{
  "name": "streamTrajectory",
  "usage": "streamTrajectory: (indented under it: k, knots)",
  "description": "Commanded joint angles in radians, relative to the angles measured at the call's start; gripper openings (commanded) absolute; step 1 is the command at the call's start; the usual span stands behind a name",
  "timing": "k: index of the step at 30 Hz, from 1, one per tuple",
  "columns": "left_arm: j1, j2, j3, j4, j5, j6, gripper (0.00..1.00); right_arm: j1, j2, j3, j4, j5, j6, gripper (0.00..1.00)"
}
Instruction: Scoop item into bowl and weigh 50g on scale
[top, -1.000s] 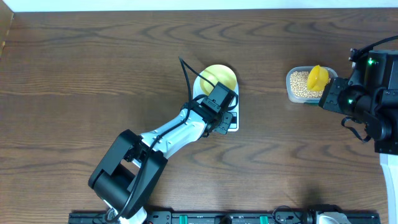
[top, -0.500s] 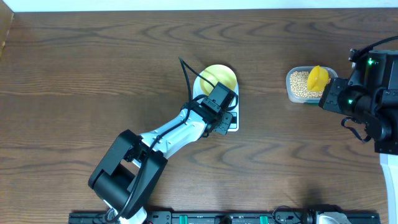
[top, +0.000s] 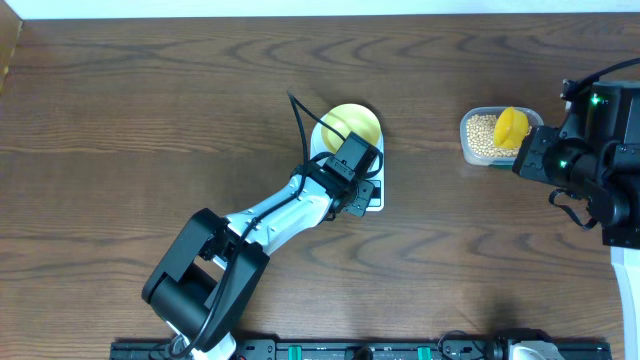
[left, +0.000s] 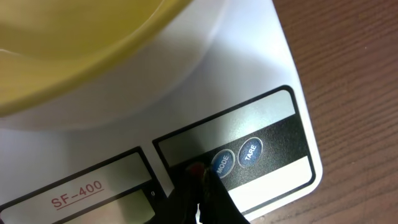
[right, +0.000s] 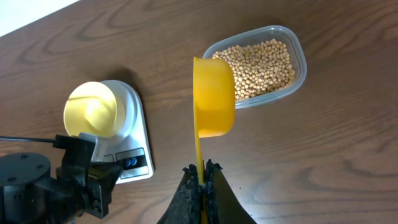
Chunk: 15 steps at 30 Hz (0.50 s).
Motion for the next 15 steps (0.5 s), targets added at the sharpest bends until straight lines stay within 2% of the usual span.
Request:
streamTrajectory:
  k: [1, 15]
  knots:
    - [0.002, 0.046, -0.014, -0.026, -0.017, -0.009, 0.07, -0.003, -0.009, 0.017, -0.007, 0.004, 0.000, 0.01]
    - [0.002, 0.046, -0.015, -0.038, -0.043, -0.009, 0.07, -0.003, -0.009, 0.017, -0.013, 0.003, 0.000, 0.01]
